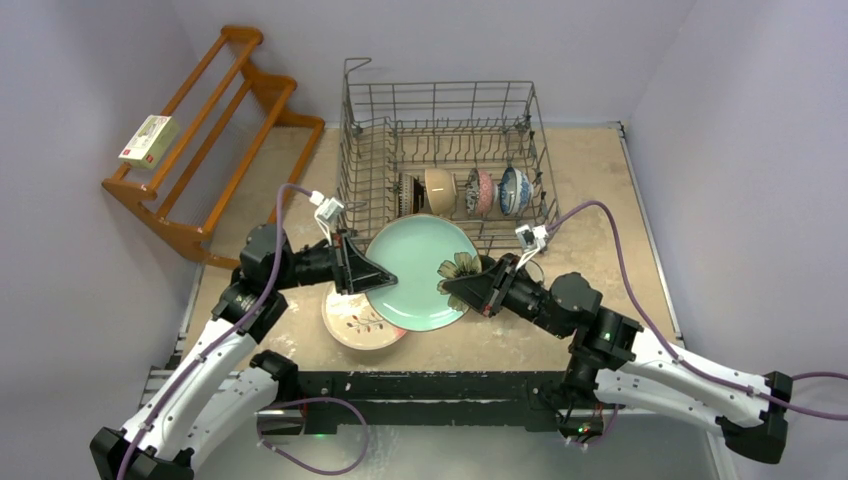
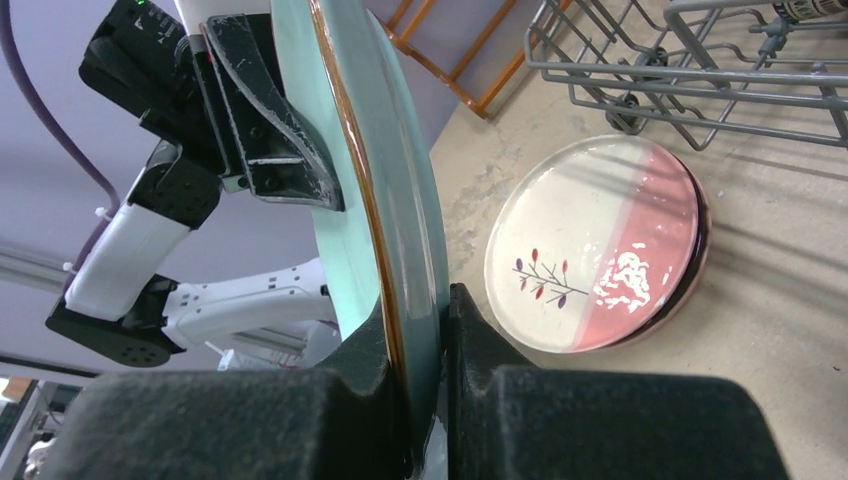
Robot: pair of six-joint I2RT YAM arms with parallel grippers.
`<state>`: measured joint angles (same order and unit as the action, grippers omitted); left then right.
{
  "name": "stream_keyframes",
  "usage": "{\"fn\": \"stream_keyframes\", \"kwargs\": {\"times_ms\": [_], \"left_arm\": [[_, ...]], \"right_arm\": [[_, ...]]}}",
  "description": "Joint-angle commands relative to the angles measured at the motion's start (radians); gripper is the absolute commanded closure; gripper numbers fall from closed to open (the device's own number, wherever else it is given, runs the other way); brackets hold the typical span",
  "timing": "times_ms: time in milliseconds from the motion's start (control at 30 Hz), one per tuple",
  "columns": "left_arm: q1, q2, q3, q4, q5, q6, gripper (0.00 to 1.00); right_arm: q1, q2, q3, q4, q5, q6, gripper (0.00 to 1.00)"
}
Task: Load the mixed dishes into the dish rack
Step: Pick up the plate at the center of the board.
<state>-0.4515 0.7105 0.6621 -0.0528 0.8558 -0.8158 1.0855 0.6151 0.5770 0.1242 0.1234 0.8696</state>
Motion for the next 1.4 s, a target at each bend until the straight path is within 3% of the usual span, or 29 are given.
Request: {"fn": "stream_keyframes", "kwargs": {"times_ms": [0,133,367,500,700,833,1133,1367], "left_arm": [[-0.003,-0.014,0.03,0.141,0.0,0.01,1.0],[-0.003,-0.004,0.032,0.107,-0.016,0.028,0.96],[-0.003,0.014,0.075,-0.014,-0.09,0.102,0.57],[-0.002,0.029,0.095,-0.081,-0.165,0.146,0.44],[-0.002,0.066,0.161,-0.224,-0.321,0.233,0.34],[-0.003,0.08,0.178,-0.279,-0.412,0.261,0.33],[-0.003,0.09,0.217,-0.315,-0.563,0.31,0.21],[-0.002,0.088,0.177,-0.289,-0.606,0.349,0.19]], "right_arm": [[0.01,-0.007,0.013,0.158,-0.016,0.026,1.0],[0.009,-0.009,0.023,0.169,-0.003,0.003,1.0],[0.01,0.006,0.095,0.101,0.084,-0.051,1.0],[0.01,0.037,0.161,0.042,0.154,-0.076,1.0],[0.01,0.1,0.243,0.004,0.227,-0.106,1.0],[0.01,0.168,0.316,-0.051,0.306,-0.12,1.0],[0.007,0.339,0.499,-0.121,0.499,-0.213,1.0],[-0.061,0.477,0.642,-0.102,0.571,-0.363,1.0]]}}
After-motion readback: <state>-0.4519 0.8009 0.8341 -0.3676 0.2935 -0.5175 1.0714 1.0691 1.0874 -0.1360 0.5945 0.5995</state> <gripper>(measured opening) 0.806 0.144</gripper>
